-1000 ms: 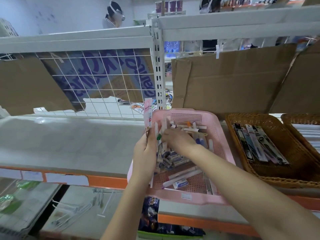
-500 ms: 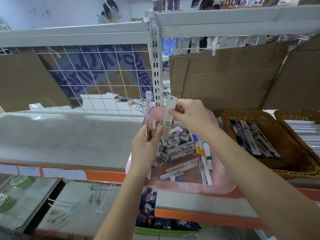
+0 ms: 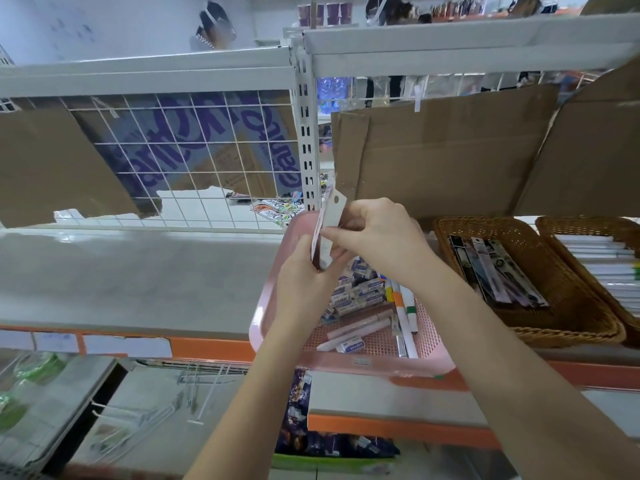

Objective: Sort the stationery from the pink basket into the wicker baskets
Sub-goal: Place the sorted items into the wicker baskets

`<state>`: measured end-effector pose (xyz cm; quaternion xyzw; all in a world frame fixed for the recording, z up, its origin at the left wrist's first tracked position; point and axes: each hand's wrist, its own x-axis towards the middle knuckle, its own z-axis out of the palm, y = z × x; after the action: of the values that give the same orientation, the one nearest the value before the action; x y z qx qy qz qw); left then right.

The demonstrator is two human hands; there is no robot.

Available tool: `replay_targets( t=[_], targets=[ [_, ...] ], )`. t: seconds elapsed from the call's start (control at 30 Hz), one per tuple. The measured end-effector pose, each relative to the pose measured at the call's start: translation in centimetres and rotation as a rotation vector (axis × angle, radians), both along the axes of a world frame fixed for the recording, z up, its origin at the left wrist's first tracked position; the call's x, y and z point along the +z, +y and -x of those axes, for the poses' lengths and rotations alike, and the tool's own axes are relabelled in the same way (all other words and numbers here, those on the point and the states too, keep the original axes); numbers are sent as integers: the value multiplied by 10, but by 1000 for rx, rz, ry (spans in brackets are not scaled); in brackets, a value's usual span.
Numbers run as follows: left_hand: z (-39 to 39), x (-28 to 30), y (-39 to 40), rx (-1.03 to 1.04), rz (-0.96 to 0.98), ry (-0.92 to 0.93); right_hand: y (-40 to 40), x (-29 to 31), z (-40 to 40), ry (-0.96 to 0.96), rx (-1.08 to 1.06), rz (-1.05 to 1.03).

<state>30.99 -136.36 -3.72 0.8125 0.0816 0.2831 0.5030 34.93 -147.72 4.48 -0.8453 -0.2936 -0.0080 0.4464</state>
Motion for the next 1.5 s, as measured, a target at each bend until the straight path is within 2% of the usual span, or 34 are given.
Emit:
replay_targets(
  t=[0.13, 0.2, 0.33, 0.5, 0.6, 0.8, 0.97, 1.13, 1.27, 1.4, 1.43, 1.5],
  targets=[
    [-7, 3, 5, 7, -50, 16, -8, 3, -2, 98, 72, -58],
    [-8, 3, 10, 16, -37, 22, -20, 1, -12, 115, 69, -23],
    [-3, 2, 14, 30, 46, 13, -35, -25, -38, -9, -60, 232],
    [0, -5, 18, 25, 129, 40, -37, -79, -55, 32, -22, 624],
    [-1, -9, 18, 26, 202, 34, -37, -94, -66, 30, -21, 731],
    [-2, -13, 19, 18, 249, 29, -28, -90, -105, -129, -209, 692],
    [-2, -9, 19, 0, 319, 47, -16, -108, -131, -134, -263, 742],
    [-1, -6, 19, -6, 316, 64, -10, -109, -138, -173, -231, 734],
    [2, -3, 18, -20, 285, 68, -11, -94, -130, -184, -228, 570],
    [2, -5, 20, -32, 265, 62, -23, -59, -115, -122, -190, 303],
    [2, -5, 20, -36, 252, 50, -27, -48, -110, -129, -167, 295],
    [2, -6, 20, -48, 227, 26, -35, -27, -99, -191, -90, 408]
  ],
)
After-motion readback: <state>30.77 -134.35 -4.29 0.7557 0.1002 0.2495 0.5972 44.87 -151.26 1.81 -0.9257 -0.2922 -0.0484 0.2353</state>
